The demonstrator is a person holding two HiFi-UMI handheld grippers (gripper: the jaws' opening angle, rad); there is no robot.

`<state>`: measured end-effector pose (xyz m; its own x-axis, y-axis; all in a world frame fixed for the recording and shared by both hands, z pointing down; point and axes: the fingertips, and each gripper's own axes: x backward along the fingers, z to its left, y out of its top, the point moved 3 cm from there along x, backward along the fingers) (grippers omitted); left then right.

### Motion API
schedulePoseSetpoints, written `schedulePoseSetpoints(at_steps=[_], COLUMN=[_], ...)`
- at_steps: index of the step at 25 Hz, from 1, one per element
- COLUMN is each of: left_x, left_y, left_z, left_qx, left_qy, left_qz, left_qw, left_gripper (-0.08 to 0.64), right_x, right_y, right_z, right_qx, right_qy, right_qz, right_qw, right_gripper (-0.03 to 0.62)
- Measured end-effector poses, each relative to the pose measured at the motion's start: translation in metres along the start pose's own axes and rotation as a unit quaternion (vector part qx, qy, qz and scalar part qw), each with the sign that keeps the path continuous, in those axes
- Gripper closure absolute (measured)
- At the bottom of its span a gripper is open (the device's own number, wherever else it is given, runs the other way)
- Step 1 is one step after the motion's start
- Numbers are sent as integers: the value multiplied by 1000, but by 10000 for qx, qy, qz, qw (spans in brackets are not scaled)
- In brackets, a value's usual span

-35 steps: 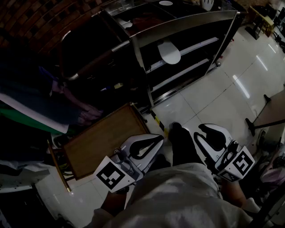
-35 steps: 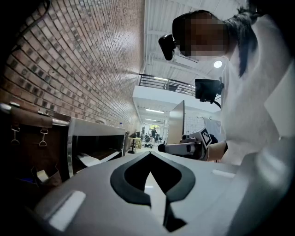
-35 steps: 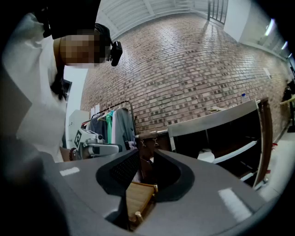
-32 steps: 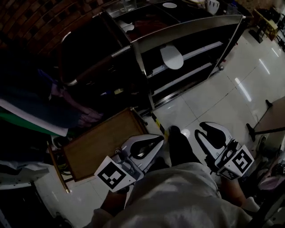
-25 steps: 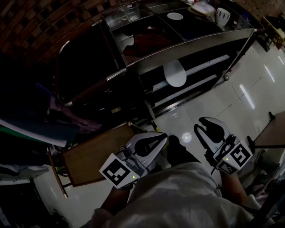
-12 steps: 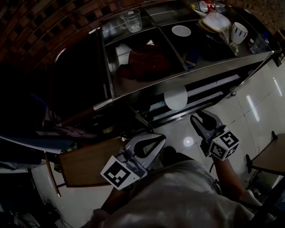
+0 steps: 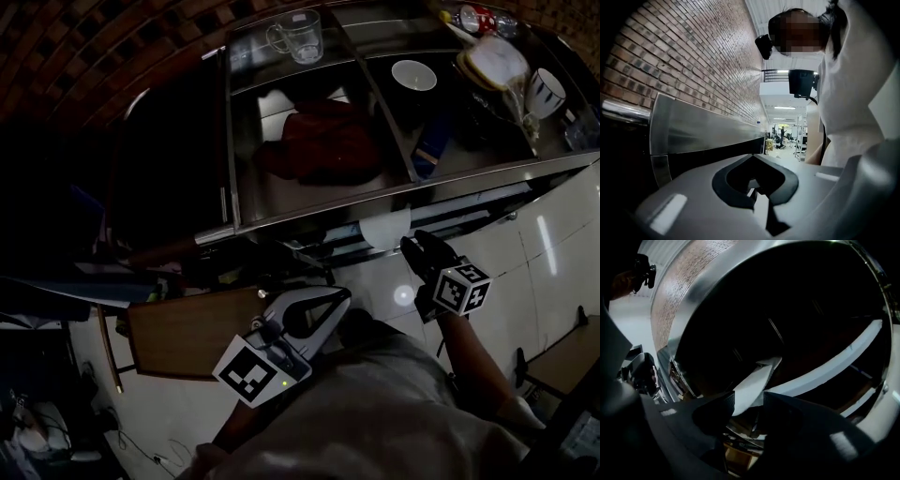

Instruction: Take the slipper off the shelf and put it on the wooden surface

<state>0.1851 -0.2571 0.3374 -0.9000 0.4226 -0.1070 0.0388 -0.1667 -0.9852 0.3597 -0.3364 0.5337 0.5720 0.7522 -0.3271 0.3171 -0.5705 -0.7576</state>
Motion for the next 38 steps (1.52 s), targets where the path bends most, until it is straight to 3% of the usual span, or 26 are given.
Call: schedulePoseSetpoints(at_steps=[6,8,10,13,19,31,38], left_x=[2,3,5,13,32,114,214], left_y=[-6,-5,-2,5,5,3,-16], left_z=[3,3,3,-2,-10,-63,-99], left_qx=[74,60,32,-61,-76,-59,26], left_qy=[202,257,317,393,485,-135,-495], left_qz=[107,136,158,212,235,-66,-158], left_qw=[9997,9996,9994,9990,9985,9999,9986], left_gripper=[568,568,568,568,568,568,568], right_x=[-22,-25,-23,-13,5,90,152], right_y=[-9,-8,-5,4,7,-36,-114], right_z=[-11,-10,-6,2,28,113,212], right_qx=[-560,-682,-733,-711,-361,-426,-717], right_qy=[44,127,204,233,172,-231,-616], right_qz=[10,-33,-51,-133,-218,-763,-1195], right_qw=[9984,9976,9971,9971,9990,9959,9883], right_gripper=[413,482,512,555,561,561,561])
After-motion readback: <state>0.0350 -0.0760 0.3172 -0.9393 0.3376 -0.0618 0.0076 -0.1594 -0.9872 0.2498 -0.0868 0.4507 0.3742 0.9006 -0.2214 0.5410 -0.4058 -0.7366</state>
